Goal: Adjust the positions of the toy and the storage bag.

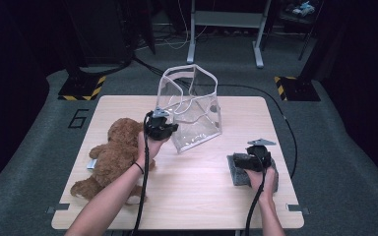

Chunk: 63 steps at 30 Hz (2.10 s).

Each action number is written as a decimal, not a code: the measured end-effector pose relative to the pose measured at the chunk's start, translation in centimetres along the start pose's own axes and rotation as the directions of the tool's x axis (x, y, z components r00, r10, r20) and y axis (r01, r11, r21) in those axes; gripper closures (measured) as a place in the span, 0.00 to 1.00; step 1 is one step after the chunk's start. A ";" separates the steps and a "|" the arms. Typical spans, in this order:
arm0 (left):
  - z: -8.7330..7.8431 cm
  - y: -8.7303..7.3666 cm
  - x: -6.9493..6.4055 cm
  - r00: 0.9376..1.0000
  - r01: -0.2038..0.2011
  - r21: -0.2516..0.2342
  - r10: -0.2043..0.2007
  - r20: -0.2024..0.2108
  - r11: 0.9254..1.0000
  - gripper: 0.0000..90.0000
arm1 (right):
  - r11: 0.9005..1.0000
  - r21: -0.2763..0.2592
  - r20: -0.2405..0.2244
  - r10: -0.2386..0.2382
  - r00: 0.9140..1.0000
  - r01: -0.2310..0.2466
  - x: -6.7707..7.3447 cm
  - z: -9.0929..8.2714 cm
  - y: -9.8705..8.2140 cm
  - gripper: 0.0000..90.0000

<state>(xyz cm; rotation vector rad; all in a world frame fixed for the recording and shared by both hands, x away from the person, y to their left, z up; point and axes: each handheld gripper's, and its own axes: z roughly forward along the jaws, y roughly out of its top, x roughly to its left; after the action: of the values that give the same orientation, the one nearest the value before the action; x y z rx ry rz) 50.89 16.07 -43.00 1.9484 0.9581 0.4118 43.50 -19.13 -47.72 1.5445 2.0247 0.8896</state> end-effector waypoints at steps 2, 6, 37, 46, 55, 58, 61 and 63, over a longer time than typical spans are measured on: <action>-0.2 -0.2 -0.3 1.000 0.000 0.003 0.000 0.000 1.000 0.95 | 1.000 -0.001 -0.007 -0.003 1.000 0.003 0.5 -0.2 0.7 0.15; -0.5 -0.5 -0.9 1.000 0.010 0.000 -0.010 0.008 1.000 0.95 | 1.000 -0.011 -0.037 -0.017 0.999 0.016 1.6 -0.3 2.2 0.16; 1.5 -0.2 -6.3 0.994 -0.006 -0.012 0.007 0.109 1.000 0.86 | 0.996 -0.084 -0.121 -0.025 0.992 0.015 5.6 -1.0 10.9 0.20; 0.2 -0.1 -4.3 0.997 0.031 0.036 -0.034 0.069 0.999 0.40 | 0.996 -0.086 -0.113 0.015 0.993 -0.025 6.0 0.0 11.8 0.24; -0.3 -0.3 -3.2 0.996 0.040 0.061 -0.045 0.080 0.997 0.38 | 0.993 -0.105 -0.133 0.037 0.990 -0.051 7.1 0.5 12.5 0.30; 0.1 -0.5 -3.8 0.994 0.034 0.070 -0.041 0.098 0.997 0.39 | 0.993 -0.103 -0.129 0.039 0.991 -0.053 7.4 0.6 12.6 0.36; 0.3 -0.6 -3.9 0.993 0.023 0.085 -0.032 0.110 0.996 0.38 | 0.996 -0.080 -0.126 0.032 0.991 -0.043 7.6 0.9 12.5 0.49; 0.5 -0.9 -4.0 0.992 0.040 0.082 -0.049 0.116 0.996 0.37 | 0.998 -0.061 -0.120 0.025 0.993 -0.032 7.6 1.2 12.3 0.55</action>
<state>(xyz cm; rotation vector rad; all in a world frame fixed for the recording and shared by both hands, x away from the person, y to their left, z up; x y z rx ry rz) 48.23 12.99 -43.67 1.9954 0.9527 0.2338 50.47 -9.44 -39.47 1.5228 2.0396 1.0695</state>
